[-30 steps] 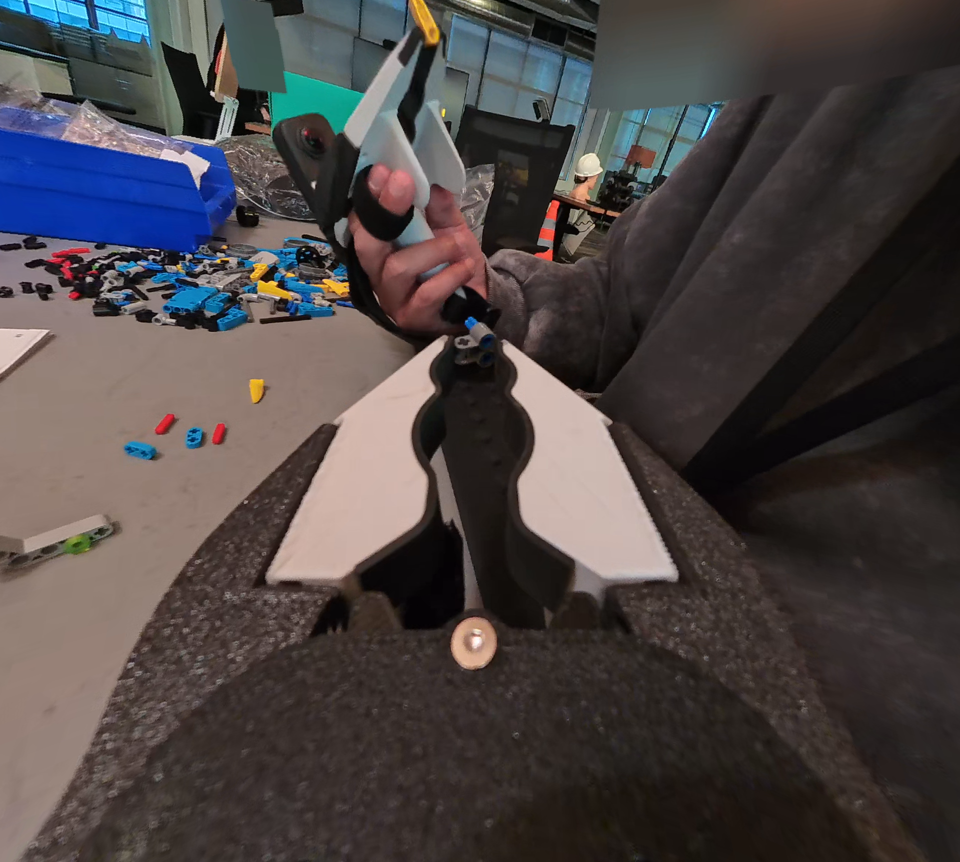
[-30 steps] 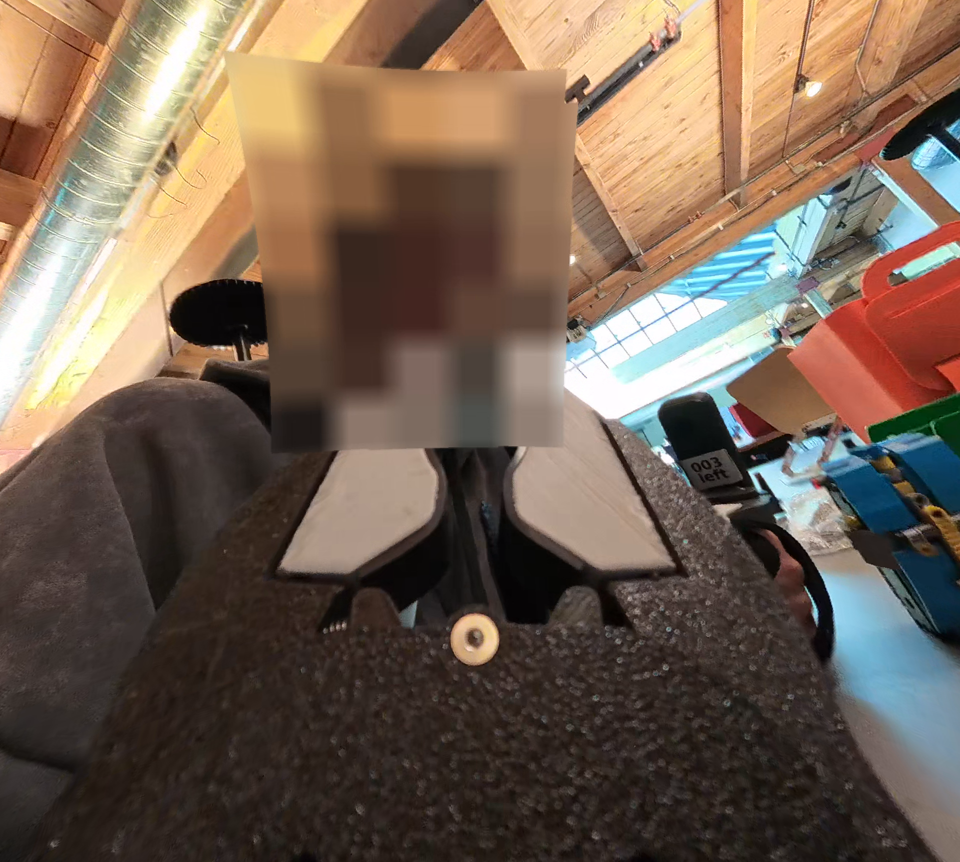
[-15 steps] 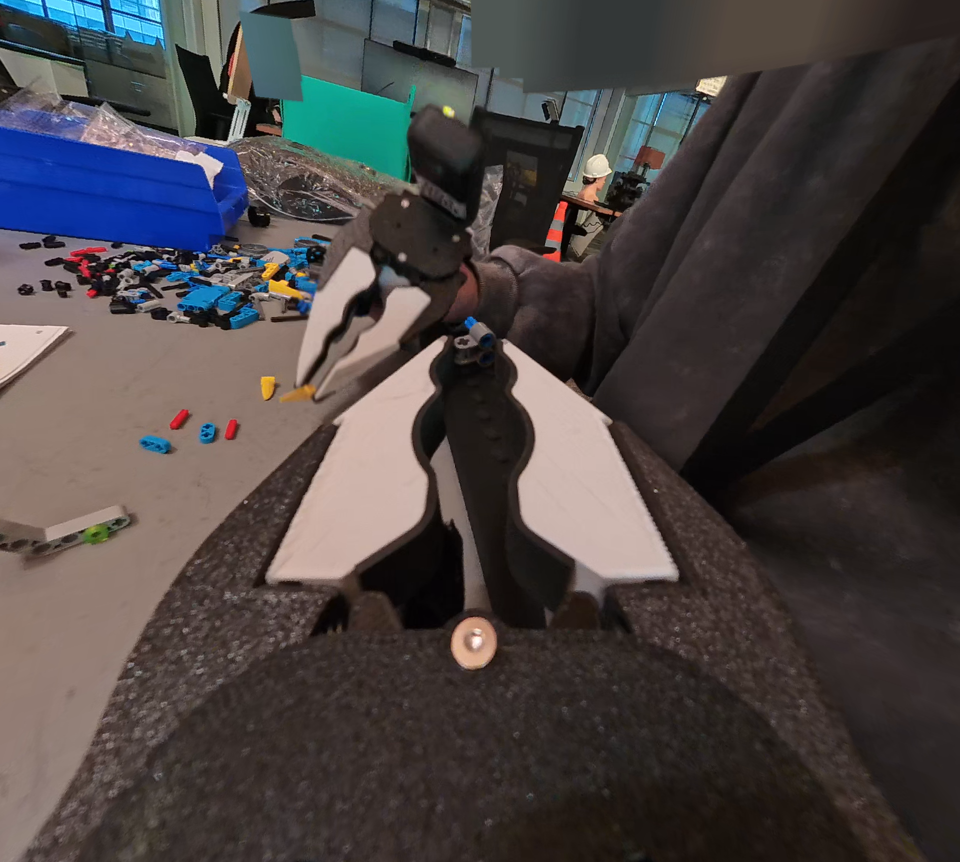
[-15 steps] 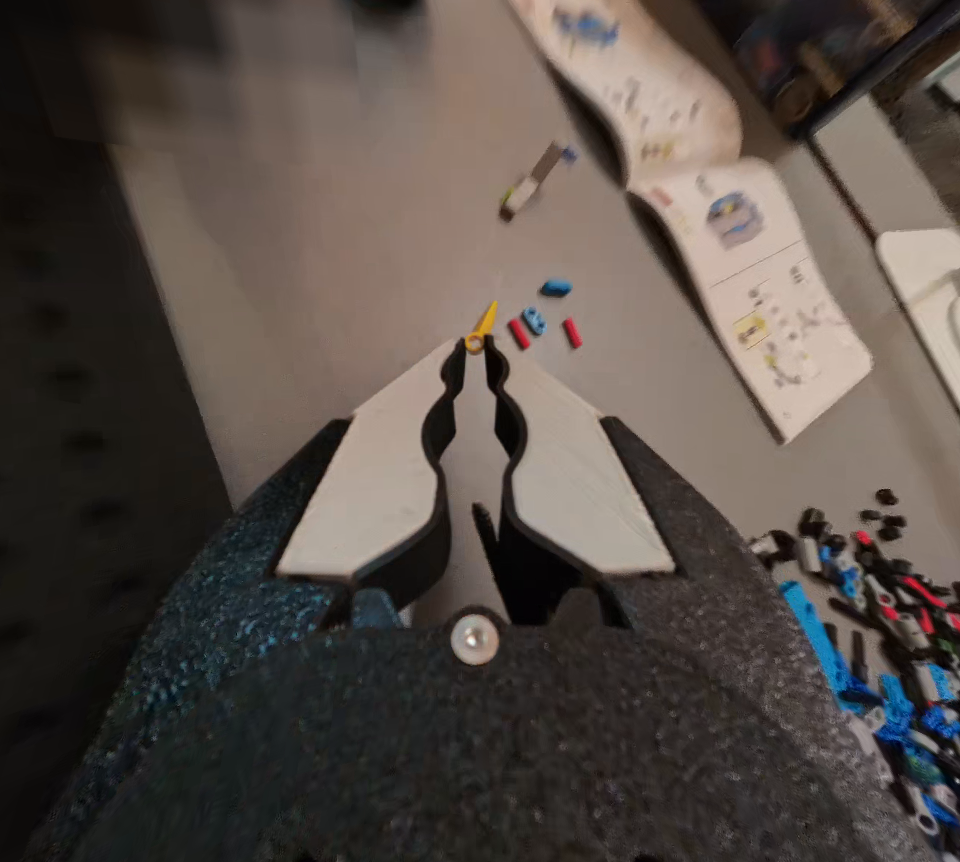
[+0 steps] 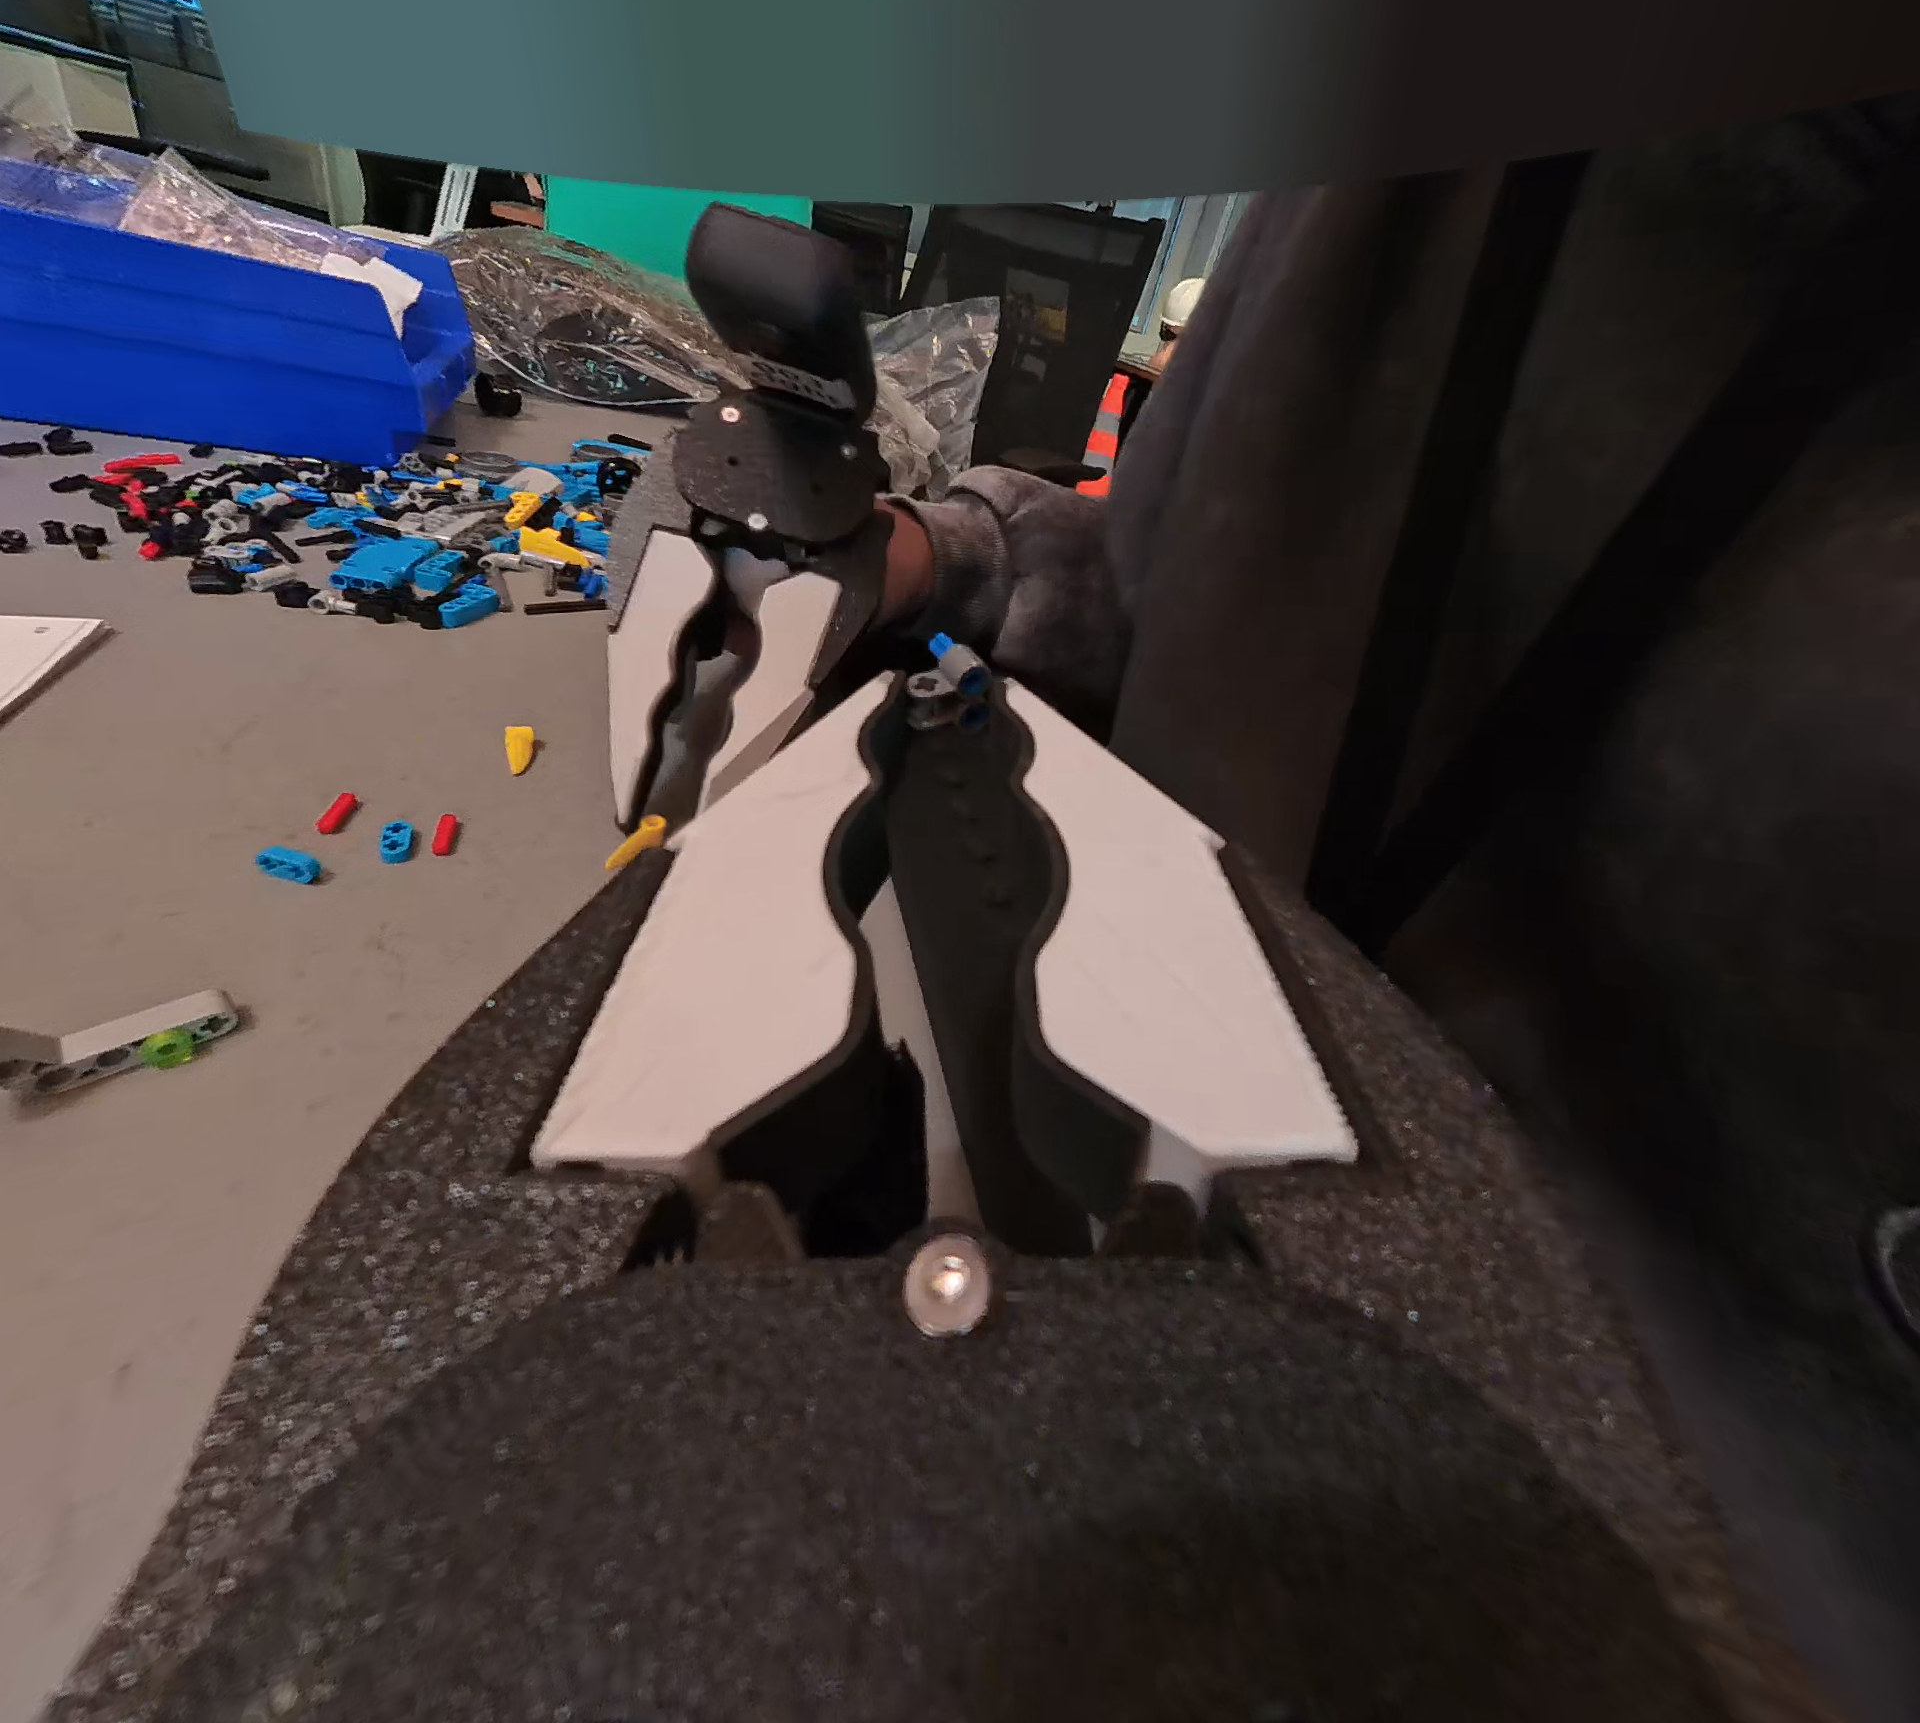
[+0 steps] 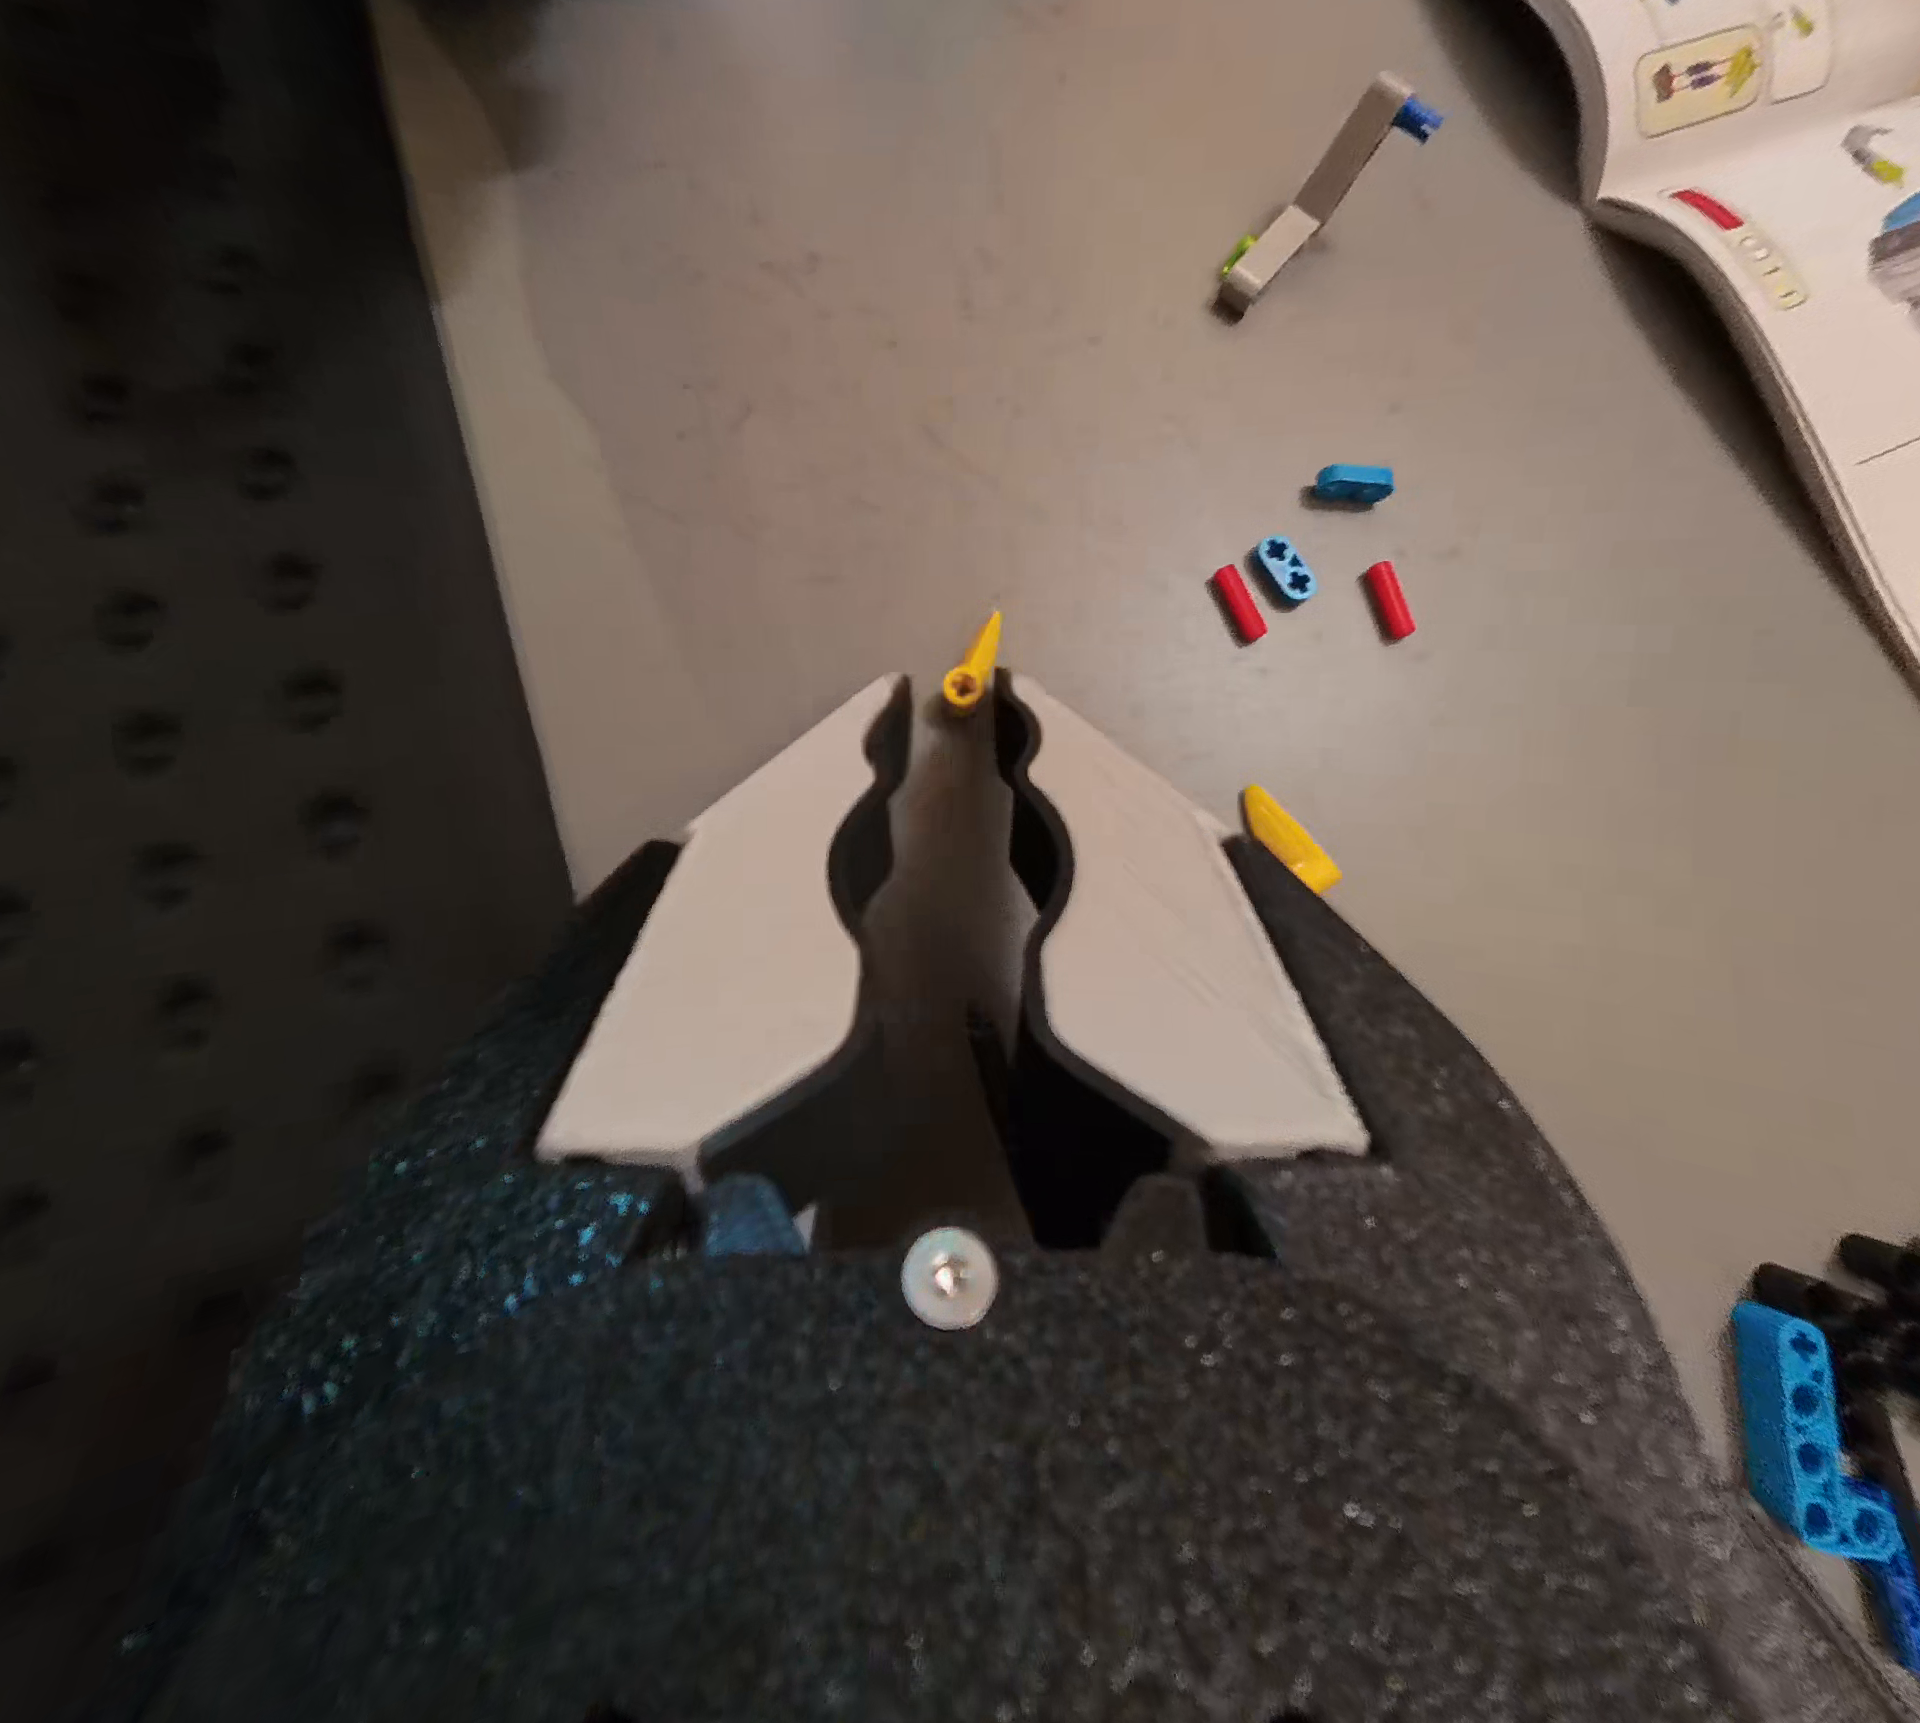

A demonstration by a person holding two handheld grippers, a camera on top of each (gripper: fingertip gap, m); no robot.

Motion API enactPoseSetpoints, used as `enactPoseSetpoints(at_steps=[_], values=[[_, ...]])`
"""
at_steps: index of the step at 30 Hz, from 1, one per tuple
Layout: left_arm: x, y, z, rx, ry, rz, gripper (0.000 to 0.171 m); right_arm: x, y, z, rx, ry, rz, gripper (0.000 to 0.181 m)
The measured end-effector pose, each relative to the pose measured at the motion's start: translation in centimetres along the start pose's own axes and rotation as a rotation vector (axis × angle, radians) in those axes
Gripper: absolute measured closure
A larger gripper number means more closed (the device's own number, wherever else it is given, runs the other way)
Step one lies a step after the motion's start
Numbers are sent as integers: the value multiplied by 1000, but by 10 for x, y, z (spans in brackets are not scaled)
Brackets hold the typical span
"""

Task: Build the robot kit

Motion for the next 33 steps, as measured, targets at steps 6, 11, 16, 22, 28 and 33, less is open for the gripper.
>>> enactPoseSetpoints(at_steps=[6,11,16,22,28,33], values=[[0,-2,0,-29,-3,6,156,-5,8,-3,69,50,19,154],[1,-2,0,-28,-10,10,156,-5,14,3,99,23,50,155],[1,-3,0,-35,-10,9,156,-6,12,2,78,33,32,165],[1,-5,1,-52,-17,1,157,0,11,-1,60,14,14,165],[3,-23,3,-229,-55,-23,157,-6,7,-16,-10,63,60,174],[4,-23,4,-369,-58,50,158,-28,-30,-92,6,643,-183,175]])
Point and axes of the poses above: each gripper's, where its closed fingertips meet, x out along the fingers, z out of its underside, y = z × x across the jaws, the point moved 4 cm from there along -x, back along the fingers, and after that the axes turned 15 degrees about -z, right-handed, at the moved point
